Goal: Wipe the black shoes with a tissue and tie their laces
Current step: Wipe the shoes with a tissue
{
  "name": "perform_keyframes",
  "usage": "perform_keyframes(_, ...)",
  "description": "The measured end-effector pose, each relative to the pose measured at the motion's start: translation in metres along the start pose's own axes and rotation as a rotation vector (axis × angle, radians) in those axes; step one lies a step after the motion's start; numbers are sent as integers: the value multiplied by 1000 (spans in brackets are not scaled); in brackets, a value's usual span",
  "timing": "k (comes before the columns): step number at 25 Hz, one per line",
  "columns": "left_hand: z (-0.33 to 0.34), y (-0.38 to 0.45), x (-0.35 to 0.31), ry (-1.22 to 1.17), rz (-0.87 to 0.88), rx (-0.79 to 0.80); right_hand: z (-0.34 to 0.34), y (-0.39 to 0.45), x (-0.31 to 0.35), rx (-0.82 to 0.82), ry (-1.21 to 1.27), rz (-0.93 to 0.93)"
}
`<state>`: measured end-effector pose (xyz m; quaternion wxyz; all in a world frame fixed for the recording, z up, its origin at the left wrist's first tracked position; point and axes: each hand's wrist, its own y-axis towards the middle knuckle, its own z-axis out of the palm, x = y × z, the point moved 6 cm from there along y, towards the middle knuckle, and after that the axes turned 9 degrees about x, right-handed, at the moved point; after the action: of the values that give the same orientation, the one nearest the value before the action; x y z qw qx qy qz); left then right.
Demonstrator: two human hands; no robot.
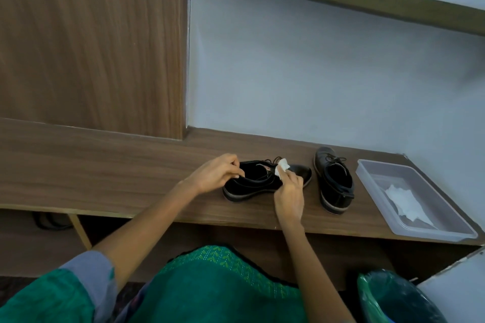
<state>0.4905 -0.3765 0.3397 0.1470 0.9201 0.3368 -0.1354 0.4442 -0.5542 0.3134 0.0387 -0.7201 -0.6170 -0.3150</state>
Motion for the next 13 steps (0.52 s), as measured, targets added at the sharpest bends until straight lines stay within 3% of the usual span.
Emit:
perform_keyframes(8, 4, -3, 4, -37, -43, -76, -4, 67, -47, 470, -442, 149)
perform_keyframes(10, 7, -1, 3, -23, -48, -41, 2, 74, -58, 547, -410, 217)
perform_keyframes(13, 10, 1, 5, -33, -91, -10, 10, 77, -71, 438, -152, 413)
